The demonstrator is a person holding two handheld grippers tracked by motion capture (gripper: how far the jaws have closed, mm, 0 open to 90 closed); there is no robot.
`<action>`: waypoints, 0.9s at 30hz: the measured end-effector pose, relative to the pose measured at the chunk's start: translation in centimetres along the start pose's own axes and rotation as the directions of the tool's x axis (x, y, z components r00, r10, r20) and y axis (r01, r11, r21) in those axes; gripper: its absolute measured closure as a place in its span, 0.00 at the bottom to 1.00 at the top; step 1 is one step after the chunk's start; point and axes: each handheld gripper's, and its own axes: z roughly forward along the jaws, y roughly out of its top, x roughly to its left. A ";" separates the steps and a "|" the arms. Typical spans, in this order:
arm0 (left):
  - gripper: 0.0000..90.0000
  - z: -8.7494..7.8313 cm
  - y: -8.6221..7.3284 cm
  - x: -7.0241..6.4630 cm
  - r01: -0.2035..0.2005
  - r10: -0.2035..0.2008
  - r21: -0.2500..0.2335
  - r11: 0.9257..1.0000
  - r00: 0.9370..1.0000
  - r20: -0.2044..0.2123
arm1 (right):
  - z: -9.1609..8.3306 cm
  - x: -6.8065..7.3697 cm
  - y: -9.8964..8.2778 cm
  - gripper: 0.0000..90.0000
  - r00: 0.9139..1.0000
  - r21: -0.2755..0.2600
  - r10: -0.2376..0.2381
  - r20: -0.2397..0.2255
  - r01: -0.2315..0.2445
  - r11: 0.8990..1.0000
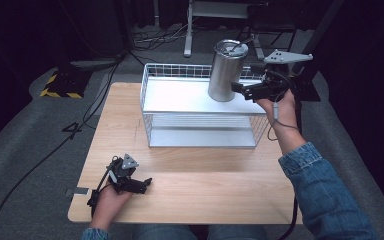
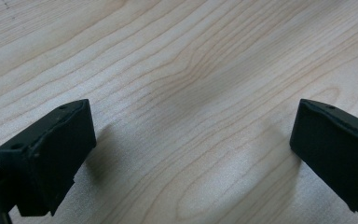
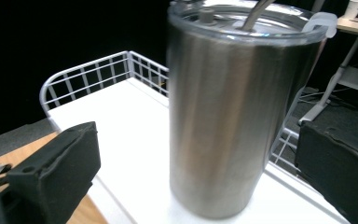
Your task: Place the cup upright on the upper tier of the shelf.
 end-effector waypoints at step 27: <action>0.01 0.1 0.1 0.0 0.002 -0.002 -0.003 1.000 1.000 -0.006 | -6.8 2.2 -6.2 0.09 0.999 0.016 -0.022 -0.045 0.023 1.000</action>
